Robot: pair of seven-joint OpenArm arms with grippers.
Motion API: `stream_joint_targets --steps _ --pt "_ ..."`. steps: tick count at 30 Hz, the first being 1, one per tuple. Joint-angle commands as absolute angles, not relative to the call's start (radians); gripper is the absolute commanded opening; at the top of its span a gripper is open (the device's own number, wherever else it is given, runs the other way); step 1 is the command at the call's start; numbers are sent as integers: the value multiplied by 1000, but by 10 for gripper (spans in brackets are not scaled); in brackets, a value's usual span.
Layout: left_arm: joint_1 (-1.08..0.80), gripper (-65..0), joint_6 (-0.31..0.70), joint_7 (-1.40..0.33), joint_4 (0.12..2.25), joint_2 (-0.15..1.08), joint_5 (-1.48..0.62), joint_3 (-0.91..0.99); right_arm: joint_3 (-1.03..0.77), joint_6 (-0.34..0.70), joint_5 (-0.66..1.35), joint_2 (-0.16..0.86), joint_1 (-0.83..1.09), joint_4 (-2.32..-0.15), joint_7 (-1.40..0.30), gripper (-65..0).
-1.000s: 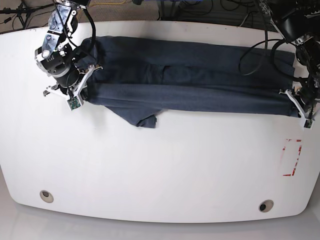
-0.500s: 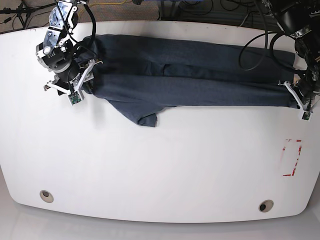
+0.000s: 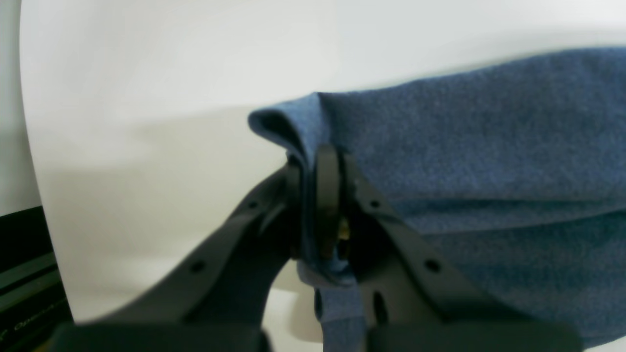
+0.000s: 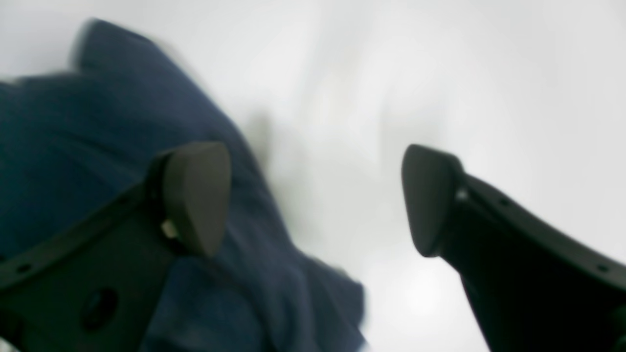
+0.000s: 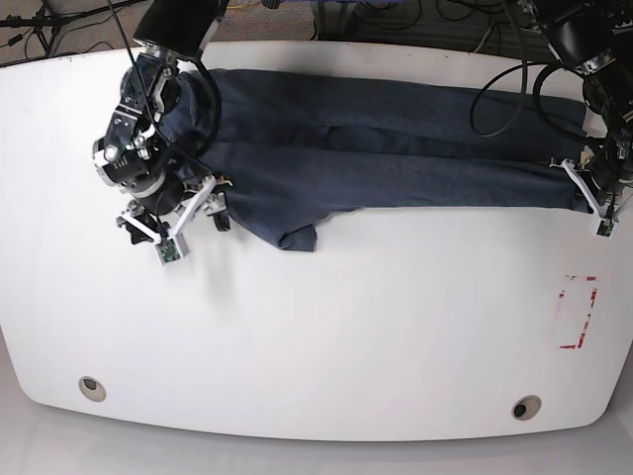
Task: Fold the T-shirt properly
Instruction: 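Fold the held shirt edge over the body with both grippers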
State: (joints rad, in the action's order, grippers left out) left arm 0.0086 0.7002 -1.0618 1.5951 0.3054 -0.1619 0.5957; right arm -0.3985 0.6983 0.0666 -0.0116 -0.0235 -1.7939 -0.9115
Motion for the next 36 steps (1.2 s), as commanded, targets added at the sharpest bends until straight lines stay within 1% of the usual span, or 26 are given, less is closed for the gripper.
stream_joint_targets --steps 1,8,14,18,23,31,33,34,35,36 --pt "21 -636 698 -1049 1615 325 -168 601 -358 698 68 -30 -91 -1705 -892 -160" --pt "21 -636 698 -1049 1615 325 -166 601 -325 698 71 -21 -160 -1543 -883 -160" --pt "22 -636 698 -1049 1615 325 -166 601 -321 698 68 -19 -168 -1448 -786 -160" --pt "24 -636 698 -1049 1615 325 -166 599 -321 698 68 1 -173 -1389 -762 -160" --pt "25 -636 698 -1049 1615 325 -166 599 -318 698 68 2 -165 -1383 -759 -162" --pt "27 -636 698 -1047 1609 326 -166 599 -228 698 68 2 -124 -1411 -760 -166" --pt "28 -636 698 -1047 1609 326 -166 599 -216 698 68 1 -117 -1423 -760 -189" --pt "28 -636 698 -1047 1609 326 -166 599 -208 698 68 1 -107 -1428 -760 -230" --pt "28 -636 698 -1047 1609 326 -166 599 -206 698 68 1 -104 -1428 -760 -244" --pt "28 -636 698 -1047 1609 326 -166 599 -206 698 68 1 -101 -1429 -760 -300"
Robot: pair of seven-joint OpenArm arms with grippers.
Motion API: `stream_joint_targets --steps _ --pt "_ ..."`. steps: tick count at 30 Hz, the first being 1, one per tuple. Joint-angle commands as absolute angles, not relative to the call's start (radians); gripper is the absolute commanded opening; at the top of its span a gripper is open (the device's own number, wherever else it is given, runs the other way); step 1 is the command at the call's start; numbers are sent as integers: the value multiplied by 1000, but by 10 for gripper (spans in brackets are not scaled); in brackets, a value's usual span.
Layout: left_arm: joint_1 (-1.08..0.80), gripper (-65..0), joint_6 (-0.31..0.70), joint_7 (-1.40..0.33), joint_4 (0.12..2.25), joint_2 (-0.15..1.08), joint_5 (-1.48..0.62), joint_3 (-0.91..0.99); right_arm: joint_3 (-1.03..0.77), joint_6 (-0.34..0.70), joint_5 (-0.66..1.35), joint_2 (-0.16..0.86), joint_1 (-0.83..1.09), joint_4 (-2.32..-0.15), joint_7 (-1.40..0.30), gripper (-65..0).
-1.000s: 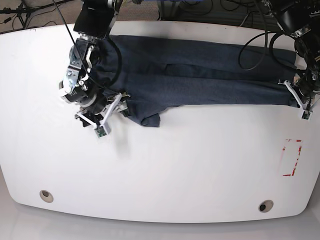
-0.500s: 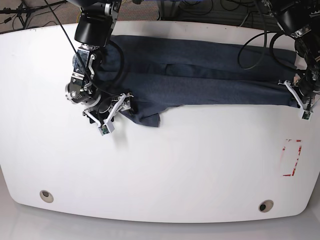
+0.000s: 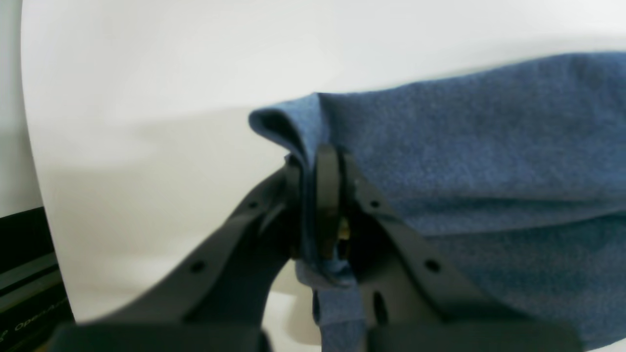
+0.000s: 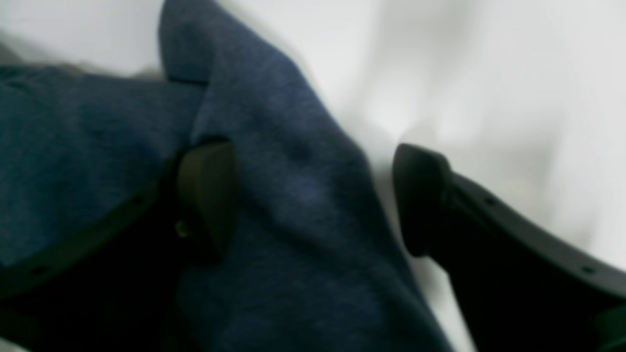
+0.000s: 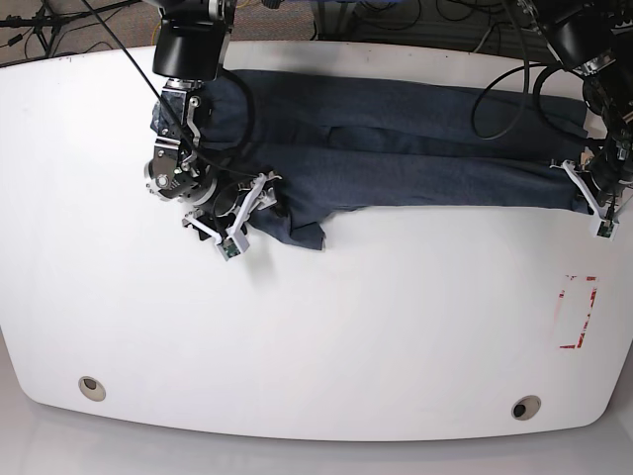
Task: Fold the T-shirt properly
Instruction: 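Fold the held shirt edge over the body with both grippers, then pull the folded shirt with both grippers toward the robot's base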
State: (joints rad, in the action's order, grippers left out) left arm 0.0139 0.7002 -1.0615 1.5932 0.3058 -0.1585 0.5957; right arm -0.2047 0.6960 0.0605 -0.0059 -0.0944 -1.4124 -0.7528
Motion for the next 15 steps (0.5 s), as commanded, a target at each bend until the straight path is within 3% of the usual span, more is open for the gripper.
stream_joint_targets --steps 1,7,15 --pt "28 -636 698 -1047 1609 326 -166 598 -206 698 68 1 -101 -1429 -760 -346" --pt "28 -636 698 -1047 1609 326 -166 598 -202 698 68 4 -101 -1428 -759 -588" --pt "30 -636 698 -1047 1615 323 -170 596 -200 698 68 5 -113 -1465 -759 -648"
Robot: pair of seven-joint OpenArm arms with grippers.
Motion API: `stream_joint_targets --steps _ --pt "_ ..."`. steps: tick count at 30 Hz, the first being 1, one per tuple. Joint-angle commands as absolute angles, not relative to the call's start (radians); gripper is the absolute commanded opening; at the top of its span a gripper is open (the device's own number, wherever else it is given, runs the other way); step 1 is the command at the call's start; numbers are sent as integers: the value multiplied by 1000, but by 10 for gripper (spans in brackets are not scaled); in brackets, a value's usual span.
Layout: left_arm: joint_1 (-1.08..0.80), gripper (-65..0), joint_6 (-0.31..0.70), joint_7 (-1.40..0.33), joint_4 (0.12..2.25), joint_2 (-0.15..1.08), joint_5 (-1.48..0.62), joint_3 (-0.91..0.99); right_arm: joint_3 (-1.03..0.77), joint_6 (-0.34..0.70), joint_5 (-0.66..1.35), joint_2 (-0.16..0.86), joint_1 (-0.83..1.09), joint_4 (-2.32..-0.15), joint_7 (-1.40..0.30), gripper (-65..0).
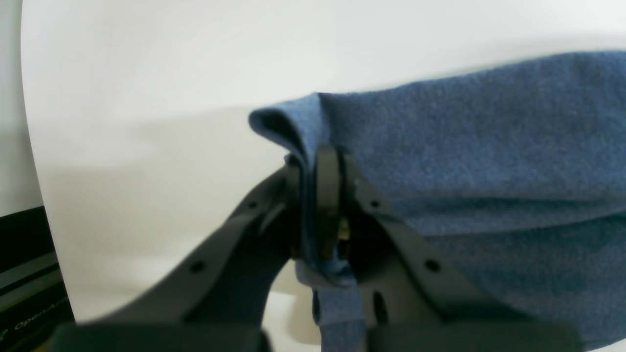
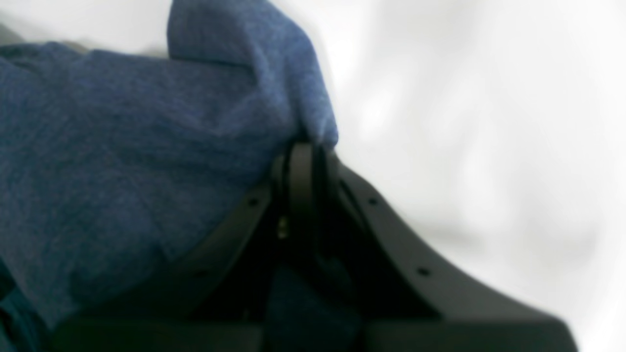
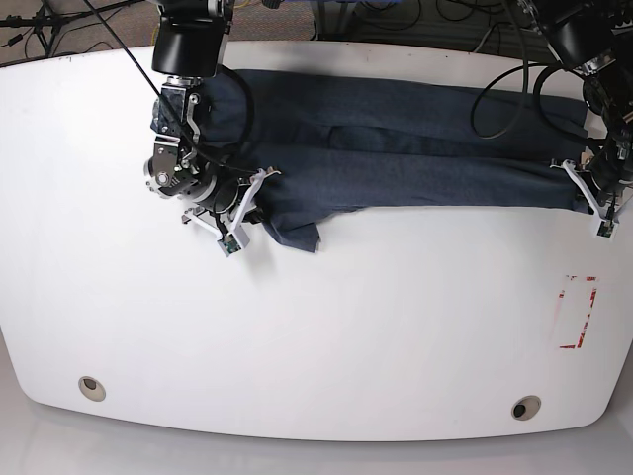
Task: Fold the T-shirt properly
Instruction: 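Pull the folded shirt with both grippers toward the robot's base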
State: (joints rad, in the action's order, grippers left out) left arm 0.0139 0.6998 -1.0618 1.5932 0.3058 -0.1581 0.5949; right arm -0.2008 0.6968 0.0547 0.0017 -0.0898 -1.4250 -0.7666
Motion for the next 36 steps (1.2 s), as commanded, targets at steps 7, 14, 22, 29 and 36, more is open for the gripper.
stream_joint_targets --steps 7,14,22,29,36 --pt "51 -636 698 -1047 1615 323 -171 595 -200 698 68 5 -114 -1572 -776 -650" --pt "104 -636 698 -1047 1647 321 -173 599 -205 698 68 5 -131 -1710 -880 -650" --pt "113 -637 698 -1049 1715 320 -173 599 -206 698 68 5 -128 -1885 -1010 -650" --pt "107 -637 698 -1049 1762 320 -173 599 -208 698 77 5 -108 -2012 -1090 -650" --pt "105 -637 698 -1049 1767 323 -173 601 -206 698 79 5 -71 -2034 -1121 -650"
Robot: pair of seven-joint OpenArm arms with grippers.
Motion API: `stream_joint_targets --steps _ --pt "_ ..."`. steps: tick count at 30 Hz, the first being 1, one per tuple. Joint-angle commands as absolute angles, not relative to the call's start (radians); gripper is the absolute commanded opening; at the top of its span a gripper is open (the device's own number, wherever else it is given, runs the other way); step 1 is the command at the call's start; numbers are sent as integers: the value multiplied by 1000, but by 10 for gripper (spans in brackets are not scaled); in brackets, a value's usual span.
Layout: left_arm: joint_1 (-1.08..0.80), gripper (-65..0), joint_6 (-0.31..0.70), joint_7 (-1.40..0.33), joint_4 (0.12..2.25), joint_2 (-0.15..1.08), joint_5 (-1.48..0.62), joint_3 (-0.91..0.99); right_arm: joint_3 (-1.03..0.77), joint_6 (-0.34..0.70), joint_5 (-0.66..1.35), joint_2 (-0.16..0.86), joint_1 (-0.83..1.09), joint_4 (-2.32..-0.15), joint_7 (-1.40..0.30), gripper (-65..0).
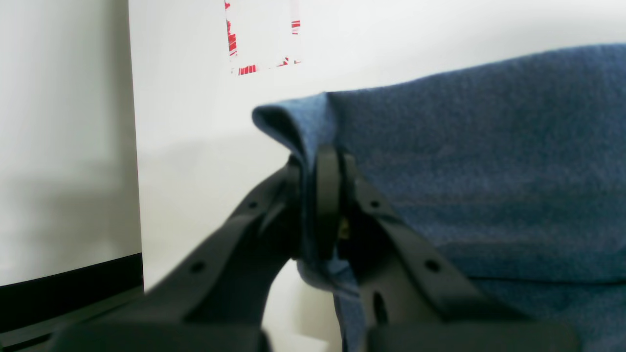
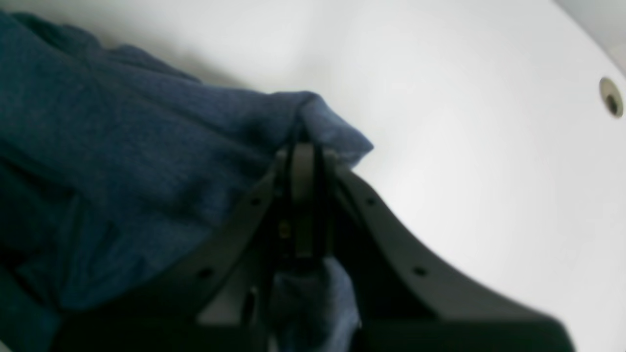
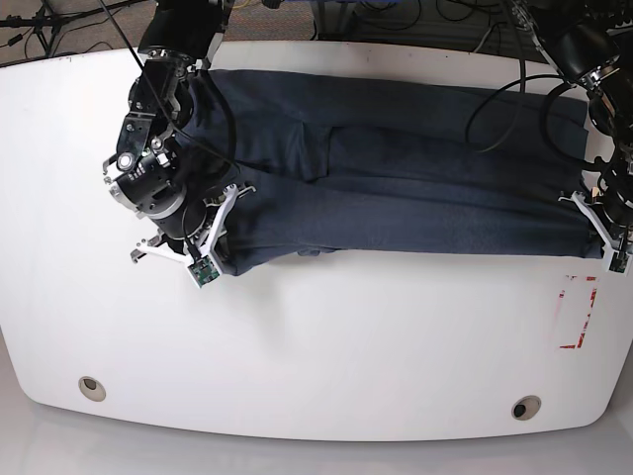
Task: Fold the T-shirt properly
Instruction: 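Pull the folded shirt with both grippers toward the robot's base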
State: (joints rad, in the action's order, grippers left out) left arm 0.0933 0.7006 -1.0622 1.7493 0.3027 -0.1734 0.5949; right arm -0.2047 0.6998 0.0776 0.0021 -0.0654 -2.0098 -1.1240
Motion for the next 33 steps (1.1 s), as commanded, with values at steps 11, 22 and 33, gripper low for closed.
stream_joint_targets --steps 11,22,33 --pt "70 -636 698 -1049 1767 329 -173 599 -223 698 160 7 -27 -2040 -1196 -650" --pt "-53 -633 698 -1081 1765 371 -173 564 -286 698 320 54 41 -2038 -1265 -650" --pt "-142 -633 698 -1142 1762 394 -170 562 -286 698 438 77 154 -2038 -1287 -650"
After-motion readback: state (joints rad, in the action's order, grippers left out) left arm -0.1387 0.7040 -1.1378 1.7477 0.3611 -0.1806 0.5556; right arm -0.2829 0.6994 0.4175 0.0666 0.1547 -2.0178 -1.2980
